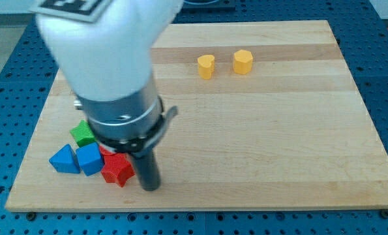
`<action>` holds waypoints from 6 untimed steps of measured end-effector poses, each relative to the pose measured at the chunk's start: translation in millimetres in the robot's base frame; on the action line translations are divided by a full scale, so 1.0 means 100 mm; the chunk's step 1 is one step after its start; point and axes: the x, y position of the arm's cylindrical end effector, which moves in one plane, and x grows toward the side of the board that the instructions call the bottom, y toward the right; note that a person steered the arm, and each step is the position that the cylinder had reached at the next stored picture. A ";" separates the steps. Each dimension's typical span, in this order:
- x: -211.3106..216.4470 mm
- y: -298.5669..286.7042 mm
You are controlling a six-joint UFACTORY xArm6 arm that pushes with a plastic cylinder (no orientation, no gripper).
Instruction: Slightly move up the heart
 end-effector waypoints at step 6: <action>-2.54 0.97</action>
